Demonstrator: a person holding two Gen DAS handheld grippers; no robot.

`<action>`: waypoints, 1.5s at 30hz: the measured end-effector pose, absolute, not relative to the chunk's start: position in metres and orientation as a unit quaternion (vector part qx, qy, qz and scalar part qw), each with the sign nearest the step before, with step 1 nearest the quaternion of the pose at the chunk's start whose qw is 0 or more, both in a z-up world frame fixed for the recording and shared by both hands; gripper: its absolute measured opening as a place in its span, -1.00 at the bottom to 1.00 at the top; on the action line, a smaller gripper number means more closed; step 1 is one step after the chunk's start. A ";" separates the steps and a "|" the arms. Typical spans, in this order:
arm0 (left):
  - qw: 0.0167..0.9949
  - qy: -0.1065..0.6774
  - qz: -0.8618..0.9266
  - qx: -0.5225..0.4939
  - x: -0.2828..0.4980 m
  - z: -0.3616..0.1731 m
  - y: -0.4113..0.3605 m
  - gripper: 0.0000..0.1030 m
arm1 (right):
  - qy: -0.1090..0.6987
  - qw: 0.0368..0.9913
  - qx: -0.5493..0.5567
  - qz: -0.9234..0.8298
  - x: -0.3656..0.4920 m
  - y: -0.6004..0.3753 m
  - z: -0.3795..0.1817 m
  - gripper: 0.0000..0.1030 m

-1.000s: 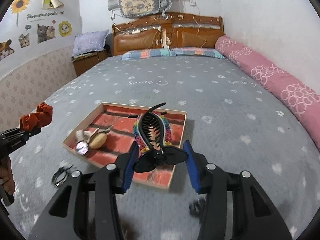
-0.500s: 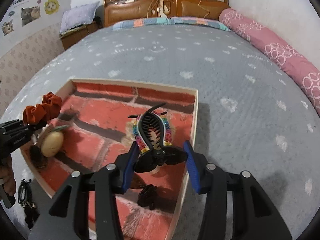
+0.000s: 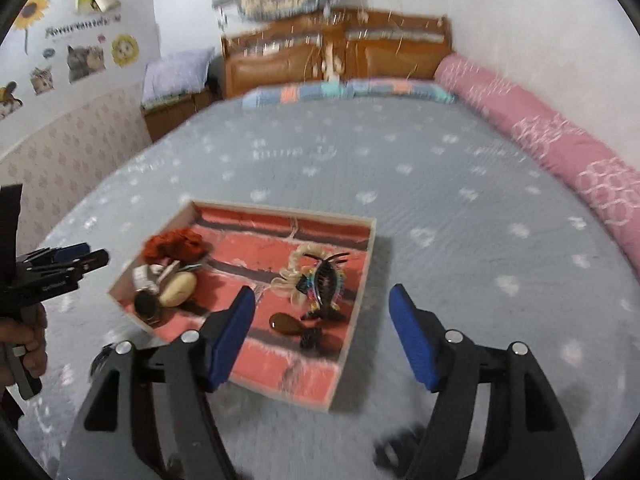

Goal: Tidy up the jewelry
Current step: 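Carry the scrunchie and claw clip into the tray and open both tools, then grasp the black beaded hair tie with the left tool while the right tool grasps the wooden bead bracelet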

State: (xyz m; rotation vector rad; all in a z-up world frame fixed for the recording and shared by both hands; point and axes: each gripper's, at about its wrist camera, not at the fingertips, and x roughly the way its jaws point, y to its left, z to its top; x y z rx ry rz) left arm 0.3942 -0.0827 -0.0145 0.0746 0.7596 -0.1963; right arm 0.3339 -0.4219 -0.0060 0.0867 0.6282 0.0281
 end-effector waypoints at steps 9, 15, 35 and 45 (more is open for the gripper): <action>0.958 0.273 -0.052 0.070 0.207 -0.006 -0.021 0.41 | 0.271 0.963 0.013 -0.005 0.173 -0.428 -0.012 0.54; 0.961 0.274 -0.020 0.025 0.122 -0.066 0.013 0.41 | 0.231 0.972 0.022 -0.031 0.092 -0.418 -0.057 0.54; 0.953 0.299 -0.041 -0.001 0.119 -0.089 -0.017 0.41 | 0.256 0.966 0.019 -0.024 0.094 -0.404 -0.075 0.54; 0.932 0.353 -0.077 0.021 0.191 -0.084 -0.075 0.41 | 0.324 0.946 -0.003 0.004 0.175 -0.366 -0.083 0.54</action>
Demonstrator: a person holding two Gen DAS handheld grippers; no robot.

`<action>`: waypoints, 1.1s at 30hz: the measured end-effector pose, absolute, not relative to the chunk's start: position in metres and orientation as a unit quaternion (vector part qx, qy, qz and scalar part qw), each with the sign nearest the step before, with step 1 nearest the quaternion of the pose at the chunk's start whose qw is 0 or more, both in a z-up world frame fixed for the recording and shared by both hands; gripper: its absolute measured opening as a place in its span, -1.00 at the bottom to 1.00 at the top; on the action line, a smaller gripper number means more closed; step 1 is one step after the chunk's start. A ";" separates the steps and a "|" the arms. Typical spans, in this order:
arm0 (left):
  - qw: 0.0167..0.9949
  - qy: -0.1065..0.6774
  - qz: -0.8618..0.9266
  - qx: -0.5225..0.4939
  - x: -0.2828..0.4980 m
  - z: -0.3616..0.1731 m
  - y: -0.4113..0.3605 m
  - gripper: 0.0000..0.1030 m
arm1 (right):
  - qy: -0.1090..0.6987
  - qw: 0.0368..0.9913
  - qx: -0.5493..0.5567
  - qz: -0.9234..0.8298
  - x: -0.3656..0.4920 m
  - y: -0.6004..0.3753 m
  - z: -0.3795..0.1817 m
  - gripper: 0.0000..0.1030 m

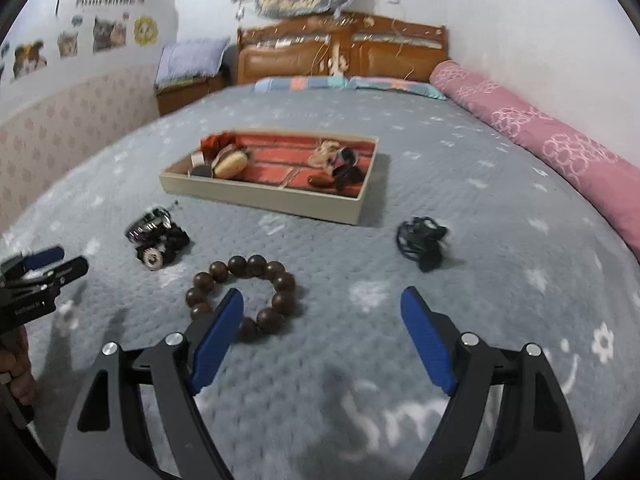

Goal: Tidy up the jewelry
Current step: 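Grasp the black beaded hair tie with the left tool while the right tool grasps the wooden bead bracelet, then lift the hair tie and bead bracelet above the bed with both tools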

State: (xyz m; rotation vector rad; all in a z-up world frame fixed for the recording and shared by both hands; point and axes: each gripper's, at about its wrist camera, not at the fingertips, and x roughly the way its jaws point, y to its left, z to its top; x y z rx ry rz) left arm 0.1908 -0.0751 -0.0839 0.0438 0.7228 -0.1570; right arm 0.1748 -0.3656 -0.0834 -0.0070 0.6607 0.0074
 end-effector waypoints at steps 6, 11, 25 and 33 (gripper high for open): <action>0.913 0.402 -0.069 0.021 0.237 -0.103 -0.101 0.27 | 0.370 0.928 -0.028 -0.010 0.224 -0.350 -0.108 0.54; 0.901 0.430 -0.064 0.001 0.265 -0.116 -0.106 0.08 | 0.429 0.902 -0.037 -0.011 0.258 -0.347 -0.131 0.22; 0.911 0.399 -0.092 -0.053 0.257 -0.106 -0.090 -0.85 | 0.395 0.919 -0.003 0.016 0.255 -0.356 -0.113 -0.64; 0.927 0.356 -0.095 -0.071 0.208 -0.066 -0.063 -0.85 | 0.286 0.956 0.040 0.053 0.189 -0.355 -0.061 -0.64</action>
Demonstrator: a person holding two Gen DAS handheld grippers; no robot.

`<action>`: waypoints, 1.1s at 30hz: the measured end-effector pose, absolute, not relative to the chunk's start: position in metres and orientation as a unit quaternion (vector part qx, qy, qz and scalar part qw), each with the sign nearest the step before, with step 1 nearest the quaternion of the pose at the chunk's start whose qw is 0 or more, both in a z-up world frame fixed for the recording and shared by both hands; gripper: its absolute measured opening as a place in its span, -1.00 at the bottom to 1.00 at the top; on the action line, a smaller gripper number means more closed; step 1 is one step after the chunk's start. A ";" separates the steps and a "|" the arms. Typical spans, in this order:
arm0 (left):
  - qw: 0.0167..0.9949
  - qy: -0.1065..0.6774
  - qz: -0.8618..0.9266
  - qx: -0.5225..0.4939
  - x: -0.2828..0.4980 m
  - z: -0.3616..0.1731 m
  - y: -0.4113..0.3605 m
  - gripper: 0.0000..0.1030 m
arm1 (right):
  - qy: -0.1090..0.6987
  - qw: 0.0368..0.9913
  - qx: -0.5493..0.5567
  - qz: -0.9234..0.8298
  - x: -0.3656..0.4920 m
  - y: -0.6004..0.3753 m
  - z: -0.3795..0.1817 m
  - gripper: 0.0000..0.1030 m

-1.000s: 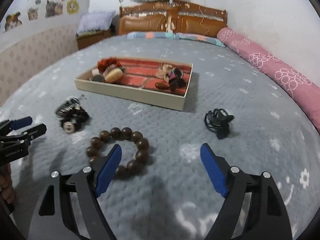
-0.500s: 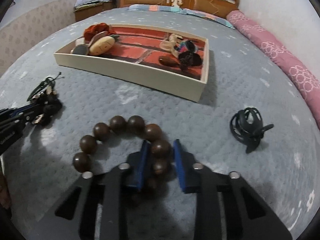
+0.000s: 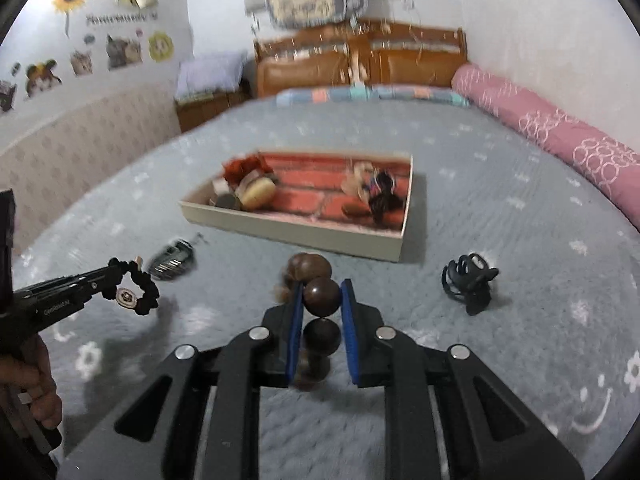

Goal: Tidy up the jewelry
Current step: 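Lift the hair tie and bead bracelet above the bed with both tools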

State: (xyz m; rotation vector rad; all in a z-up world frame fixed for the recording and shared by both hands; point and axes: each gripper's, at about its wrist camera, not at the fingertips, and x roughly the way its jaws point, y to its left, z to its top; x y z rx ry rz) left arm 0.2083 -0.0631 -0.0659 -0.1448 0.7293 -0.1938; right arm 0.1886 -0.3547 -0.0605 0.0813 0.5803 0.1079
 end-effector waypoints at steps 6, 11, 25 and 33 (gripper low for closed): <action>0.941 0.321 -0.084 -0.058 0.167 -0.040 -0.049 -0.85 | 0.248 0.967 0.038 0.048 0.144 -0.359 -0.034 -0.64; 0.947 0.306 -0.080 -0.057 0.146 -0.033 -0.039 -0.85 | 0.243 0.968 0.047 0.042 0.120 -0.365 -0.039 -0.64; 0.967 0.250 -0.042 -0.026 0.119 -0.042 -0.025 -0.85 | 0.237 0.970 0.040 0.033 0.097 -0.370 -0.045 -0.64; 0.967 0.250 -0.039 -0.027 0.118 -0.043 -0.025 -0.85 | 0.224 0.974 0.036 0.027 0.098 -0.367 -0.041 -0.64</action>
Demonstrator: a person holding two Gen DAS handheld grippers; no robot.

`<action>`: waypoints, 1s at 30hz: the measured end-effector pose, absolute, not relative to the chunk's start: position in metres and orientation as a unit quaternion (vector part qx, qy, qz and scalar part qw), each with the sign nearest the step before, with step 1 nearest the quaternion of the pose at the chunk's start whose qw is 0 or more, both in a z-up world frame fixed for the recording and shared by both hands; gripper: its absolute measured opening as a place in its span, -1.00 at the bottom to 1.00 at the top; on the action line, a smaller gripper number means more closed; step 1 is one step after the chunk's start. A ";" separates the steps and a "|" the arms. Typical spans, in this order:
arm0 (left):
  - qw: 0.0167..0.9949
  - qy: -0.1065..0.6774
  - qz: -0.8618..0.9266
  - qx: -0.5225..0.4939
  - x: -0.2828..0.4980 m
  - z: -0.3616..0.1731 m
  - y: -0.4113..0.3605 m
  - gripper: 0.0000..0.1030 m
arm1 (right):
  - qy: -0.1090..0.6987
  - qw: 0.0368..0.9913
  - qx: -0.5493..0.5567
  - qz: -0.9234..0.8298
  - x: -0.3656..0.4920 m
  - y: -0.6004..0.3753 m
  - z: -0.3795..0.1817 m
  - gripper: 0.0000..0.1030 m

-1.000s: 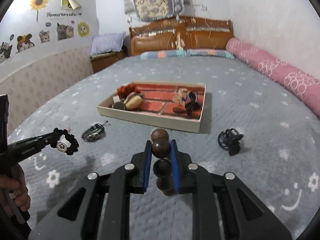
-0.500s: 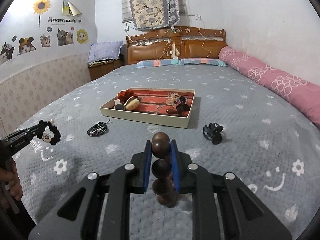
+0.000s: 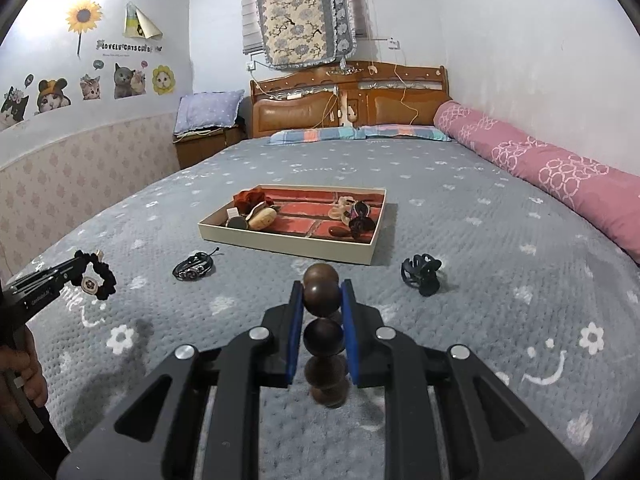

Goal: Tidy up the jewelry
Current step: 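Lift the hair tie and bead bracelet above the bed with both tools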

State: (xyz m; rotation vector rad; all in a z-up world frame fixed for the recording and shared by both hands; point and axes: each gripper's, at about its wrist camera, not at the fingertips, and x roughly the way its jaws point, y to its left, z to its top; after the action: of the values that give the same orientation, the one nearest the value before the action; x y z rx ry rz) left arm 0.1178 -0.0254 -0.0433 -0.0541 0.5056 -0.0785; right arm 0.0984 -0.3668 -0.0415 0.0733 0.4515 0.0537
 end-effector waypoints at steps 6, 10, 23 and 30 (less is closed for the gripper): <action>0.968 0.248 -0.040 -0.023 0.119 -0.044 -0.027 -0.85 | 0.226 0.973 0.037 0.024 0.100 -0.368 -0.042 -0.64; 0.967 0.249 -0.041 -0.023 0.120 -0.045 -0.029 -0.85 | 0.222 0.974 0.036 0.026 0.100 -0.368 -0.040 -0.64; 0.968 0.245 -0.045 -0.028 0.121 -0.045 -0.030 -0.85 | 0.222 0.974 0.033 0.026 0.098 -0.365 -0.036 -0.64; 0.970 0.237 -0.043 -0.027 0.119 -0.043 -0.028 -0.85 | 0.223 0.974 0.032 0.022 0.099 -0.363 -0.037 -0.64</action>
State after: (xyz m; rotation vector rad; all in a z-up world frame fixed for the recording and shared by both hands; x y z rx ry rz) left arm 0.1194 -0.0278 -0.0426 -0.0552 0.4786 -0.0860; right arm 0.0990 -0.3633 -0.0371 0.0650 0.4490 0.0450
